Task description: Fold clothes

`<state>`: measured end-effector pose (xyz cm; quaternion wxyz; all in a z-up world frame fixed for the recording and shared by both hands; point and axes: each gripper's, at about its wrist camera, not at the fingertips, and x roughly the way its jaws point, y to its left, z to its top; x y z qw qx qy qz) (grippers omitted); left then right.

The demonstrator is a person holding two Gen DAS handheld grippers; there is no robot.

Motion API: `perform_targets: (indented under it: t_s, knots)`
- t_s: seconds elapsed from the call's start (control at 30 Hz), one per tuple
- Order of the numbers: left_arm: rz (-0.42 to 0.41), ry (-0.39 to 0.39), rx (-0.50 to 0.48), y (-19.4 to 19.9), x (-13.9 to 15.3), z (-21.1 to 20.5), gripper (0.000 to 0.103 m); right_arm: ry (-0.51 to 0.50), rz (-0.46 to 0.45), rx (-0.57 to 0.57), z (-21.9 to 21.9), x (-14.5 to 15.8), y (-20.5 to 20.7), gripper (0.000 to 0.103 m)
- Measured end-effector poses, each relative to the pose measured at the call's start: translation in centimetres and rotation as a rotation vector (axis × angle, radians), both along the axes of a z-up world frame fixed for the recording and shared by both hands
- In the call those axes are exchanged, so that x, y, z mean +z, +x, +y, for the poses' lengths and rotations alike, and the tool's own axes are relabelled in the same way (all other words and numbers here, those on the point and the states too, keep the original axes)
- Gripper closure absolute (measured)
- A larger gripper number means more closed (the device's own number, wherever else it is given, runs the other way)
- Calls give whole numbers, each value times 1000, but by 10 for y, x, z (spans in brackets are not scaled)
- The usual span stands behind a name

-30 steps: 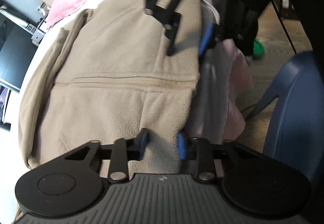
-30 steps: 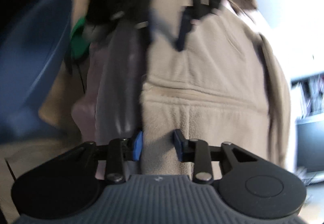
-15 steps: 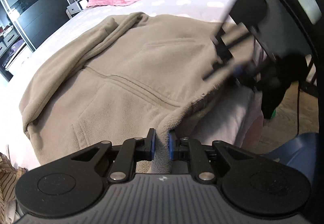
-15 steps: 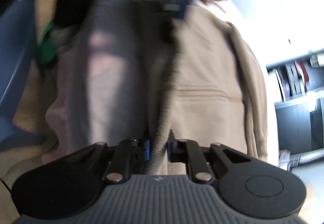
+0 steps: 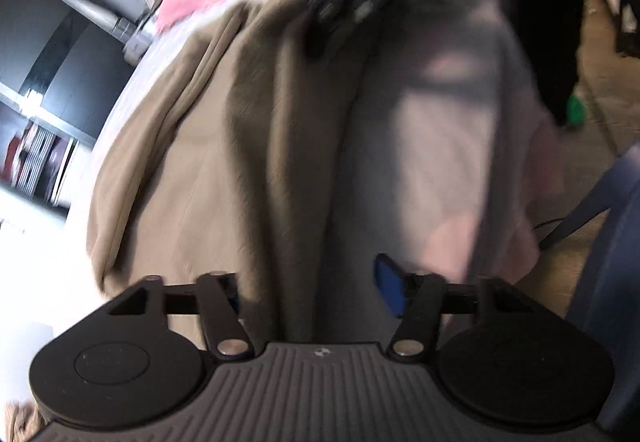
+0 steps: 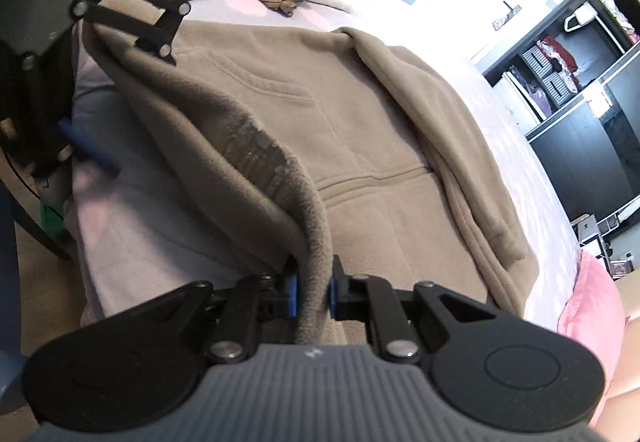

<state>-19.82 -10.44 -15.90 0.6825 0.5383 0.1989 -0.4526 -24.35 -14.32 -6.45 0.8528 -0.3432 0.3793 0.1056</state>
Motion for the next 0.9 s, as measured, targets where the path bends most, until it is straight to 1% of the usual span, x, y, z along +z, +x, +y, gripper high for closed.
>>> perform_targets:
  t_s: [0.03,0.13,0.2,0.27,0.33,0.37,0.43,0.5,0.63,0.67,0.77,0.8,0.83,0.87,0.9]
  knots:
    - [8,1,26,5,1,0,79,5,7,4,-5,1,0,88]
    - [44,-11,62,15,6,0,86,8,27,15,-8,-1,-6,88]
    - [80,-36,100,23,10,-1,87,1,41,24,-8,-2,-6,87]
    - [122,-63,144,32,16,-1,87,-20,67,34,-5,-8,-4,78]
    - [174,-98,192,42,23,0,87,-62,91,50,1,-15,-8,57]
    - [197,-114,212,47,27,0,87,-87,102,60,4,-19,-12,55]
    - [223,-131,234,50,31,2,87,-124,128,72,6,-26,-19,54]
    - [242,-143,249,53,33,3,87,-159,154,61,3,-35,-23,53]
    - [260,-152,268,57,36,4,86,-262,177,33,-7,-49,-36,53]
    - [263,-151,273,57,36,3,86,-285,177,27,-9,-50,-39,55]
    - [259,-127,277,57,35,1,83,-336,168,11,-18,-48,-44,55]
    - [253,-105,277,56,33,-1,79,-346,164,4,-21,-46,-45,55]
    - [243,-85,278,55,32,-1,70,-336,159,-9,-24,-41,-43,59]
    - [230,-67,278,54,31,0,65,-326,152,-19,-27,-34,-41,63]
    - [217,-49,279,53,30,0,56,-321,146,-23,-30,-29,-41,67]
